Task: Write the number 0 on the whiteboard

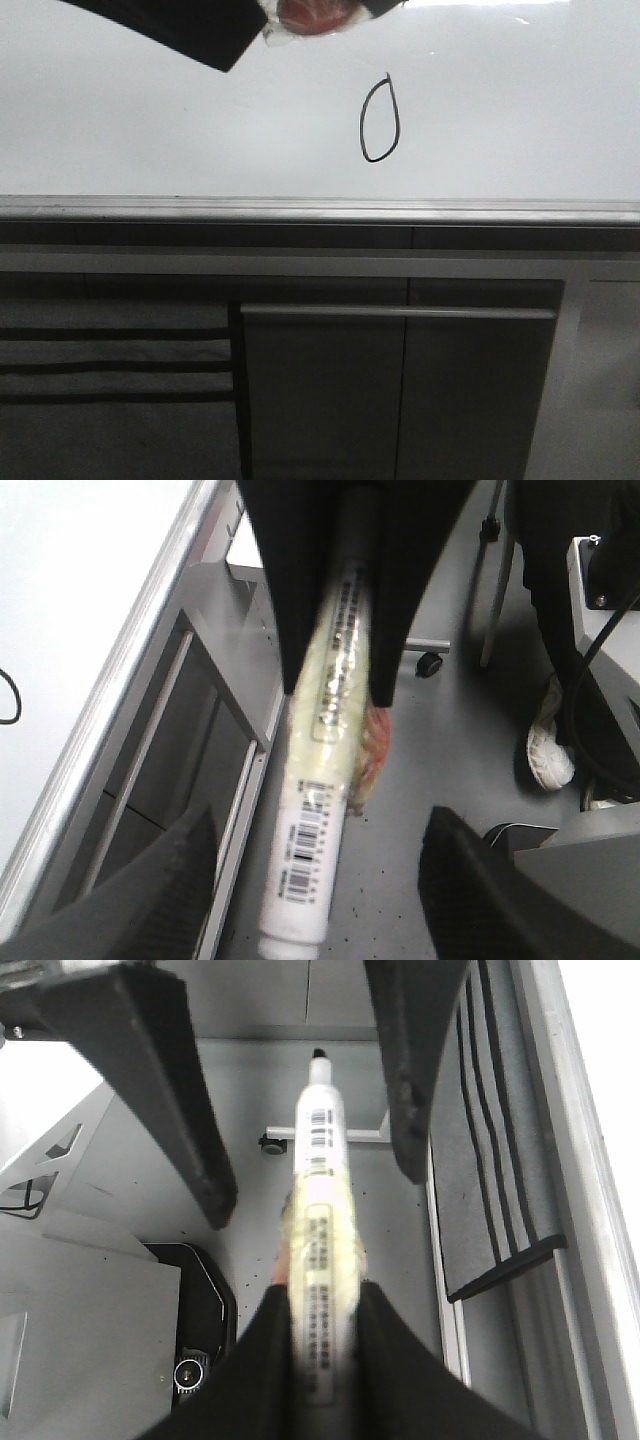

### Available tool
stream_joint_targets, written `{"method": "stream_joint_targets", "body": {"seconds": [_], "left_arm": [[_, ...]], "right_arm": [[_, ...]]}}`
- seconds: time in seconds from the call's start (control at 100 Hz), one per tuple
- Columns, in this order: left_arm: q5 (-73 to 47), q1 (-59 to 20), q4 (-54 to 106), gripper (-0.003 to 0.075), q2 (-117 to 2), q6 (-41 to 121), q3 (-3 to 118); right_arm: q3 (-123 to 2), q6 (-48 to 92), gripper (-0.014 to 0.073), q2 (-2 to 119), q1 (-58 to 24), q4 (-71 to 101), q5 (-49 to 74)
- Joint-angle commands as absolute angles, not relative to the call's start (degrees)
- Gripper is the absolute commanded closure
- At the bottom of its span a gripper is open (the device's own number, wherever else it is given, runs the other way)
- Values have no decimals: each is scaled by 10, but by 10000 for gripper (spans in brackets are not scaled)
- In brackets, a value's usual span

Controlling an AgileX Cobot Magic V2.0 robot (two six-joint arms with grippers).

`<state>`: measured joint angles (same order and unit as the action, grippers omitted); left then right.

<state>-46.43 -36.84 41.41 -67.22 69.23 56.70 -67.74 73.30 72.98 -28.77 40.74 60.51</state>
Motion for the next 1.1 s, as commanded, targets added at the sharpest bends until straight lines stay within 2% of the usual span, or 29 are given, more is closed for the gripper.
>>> {"method": "stream_joint_targets", "body": {"seconds": [0.0,0.21,0.42,0.51,0.63,0.71,0.92,1.04,1.09], "left_arm": [[-440,-372,435,416,-663,694,586],[-439,-372,434,614,-663,694,586],[-435,-372,434,741,-663,694,586],[-429,-372,434,740,-663,693,586],[-420,-370,434,740,-663,693,586],[-402,-361,433,740,-663,689,586],[-285,-305,430,740,-663,640,570],[-132,-270,460,740,-663,612,520],[-28,-263,499,740,-665,612,489]], "right_arm": [[-692,739,640,715,-288,437,602],[-692,739,640,715,-288,437,608],[-692,739,638,715,-288,437,622],[-692,731,602,715,-288,437,622],[-695,727,433,715,-288,432,625],[-707,705,358,714,-283,403,635],[-737,548,354,687,-219,291,659],[-724,457,354,654,-165,288,666],[-708,428,354,634,-148,289,656]]}}
